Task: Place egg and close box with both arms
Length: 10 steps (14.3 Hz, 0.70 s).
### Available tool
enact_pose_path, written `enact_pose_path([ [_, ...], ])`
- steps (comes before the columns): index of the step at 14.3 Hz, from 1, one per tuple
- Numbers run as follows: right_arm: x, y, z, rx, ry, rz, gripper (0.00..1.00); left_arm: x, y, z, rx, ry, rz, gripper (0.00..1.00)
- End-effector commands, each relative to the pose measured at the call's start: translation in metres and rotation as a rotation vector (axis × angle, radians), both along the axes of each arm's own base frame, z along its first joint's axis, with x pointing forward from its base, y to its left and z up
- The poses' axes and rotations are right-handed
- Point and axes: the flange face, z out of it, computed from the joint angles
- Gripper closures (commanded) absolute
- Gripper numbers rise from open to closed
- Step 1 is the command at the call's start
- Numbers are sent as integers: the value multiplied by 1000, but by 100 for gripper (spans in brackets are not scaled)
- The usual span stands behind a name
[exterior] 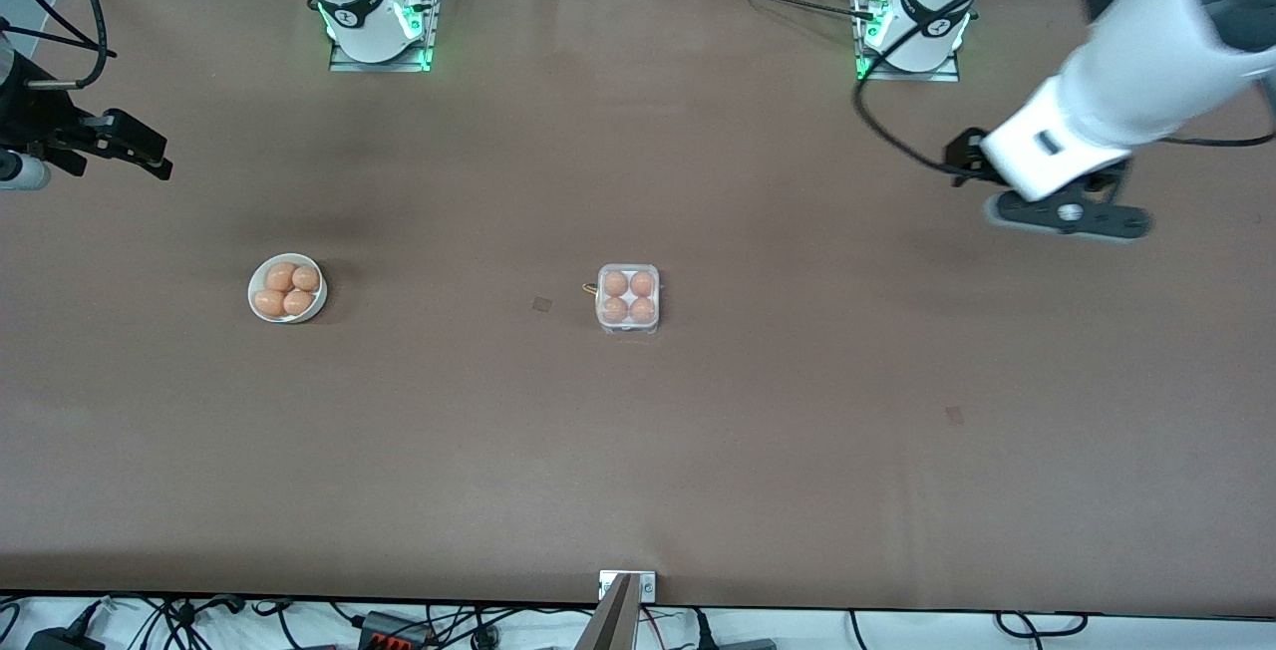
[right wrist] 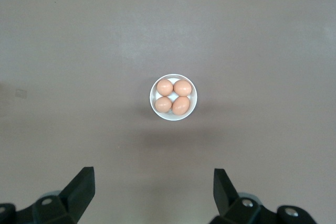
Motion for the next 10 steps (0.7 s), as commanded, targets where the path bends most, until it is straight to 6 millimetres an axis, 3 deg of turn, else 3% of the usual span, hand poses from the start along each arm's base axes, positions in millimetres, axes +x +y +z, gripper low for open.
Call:
enact_pose_path([
  [1,-6,1,6,-5,-6,5,0,-9,38,28,-46,-37,21,0],
  [5,-3,6,10,6,-20,6,0,-37,66,32,-46,-99,65,0],
  [7,0,1,4,7,-2,-1,0,-35,83,28,-50,-175,99,0],
  [10,-2,-2,1,14,38,-8,0,-32,88,27,-52,-224,109,0],
])
